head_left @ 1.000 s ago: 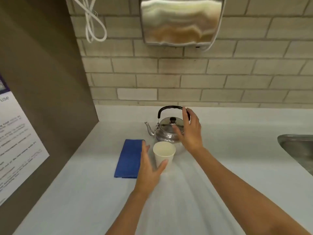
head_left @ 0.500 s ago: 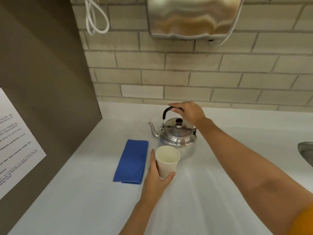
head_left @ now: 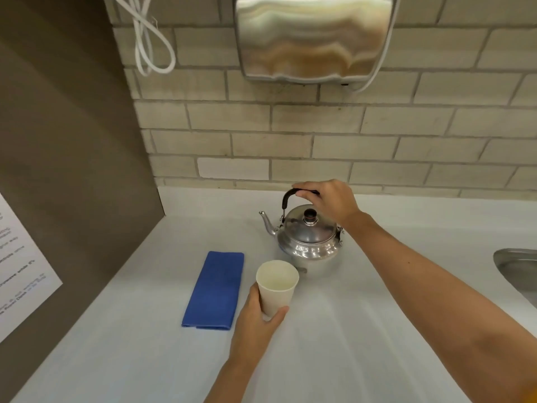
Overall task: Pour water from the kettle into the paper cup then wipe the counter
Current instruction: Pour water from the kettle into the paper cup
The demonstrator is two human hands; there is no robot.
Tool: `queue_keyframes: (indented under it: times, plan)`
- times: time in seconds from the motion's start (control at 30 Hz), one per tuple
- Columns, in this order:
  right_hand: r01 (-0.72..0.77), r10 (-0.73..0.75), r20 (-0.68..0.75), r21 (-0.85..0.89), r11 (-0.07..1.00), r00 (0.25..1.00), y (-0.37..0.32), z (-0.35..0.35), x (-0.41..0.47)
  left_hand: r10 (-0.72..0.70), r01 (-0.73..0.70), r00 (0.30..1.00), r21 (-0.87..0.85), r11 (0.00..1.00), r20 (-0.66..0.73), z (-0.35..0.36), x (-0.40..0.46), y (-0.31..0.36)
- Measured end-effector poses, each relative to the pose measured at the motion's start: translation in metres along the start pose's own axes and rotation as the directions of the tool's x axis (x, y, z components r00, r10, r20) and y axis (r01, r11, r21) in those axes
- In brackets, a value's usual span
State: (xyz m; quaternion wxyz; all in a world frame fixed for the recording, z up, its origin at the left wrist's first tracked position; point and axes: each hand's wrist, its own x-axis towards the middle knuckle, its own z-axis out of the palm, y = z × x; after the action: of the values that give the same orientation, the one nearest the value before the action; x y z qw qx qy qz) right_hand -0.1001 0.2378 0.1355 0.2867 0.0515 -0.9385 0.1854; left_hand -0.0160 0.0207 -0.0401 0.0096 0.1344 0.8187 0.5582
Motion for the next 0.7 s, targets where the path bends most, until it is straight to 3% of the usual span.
queue_keyframes:
  times: [0.2,0.5,0.7]
  plan:
    - [0.068,-0.070,-0.027,-0.041,0.997,0.997,-0.022,-0.062,0.001,0.020,-0.020,1.000,-0.001,1.000,-0.012,0.000,0.000,0.001]
    - [0.144,-0.092,0.321,-0.142,0.979,0.942,-0.065,-0.118,-0.005,0.023,-0.024,0.999,-0.025,0.999,-0.023,0.000,-0.002,0.002]
    - [0.248,-0.143,0.411,-0.214,0.945,0.901,-0.093,-0.123,-0.020,0.033,-0.033,0.999,-0.012,0.999,-0.028,-0.001,-0.002,0.003]
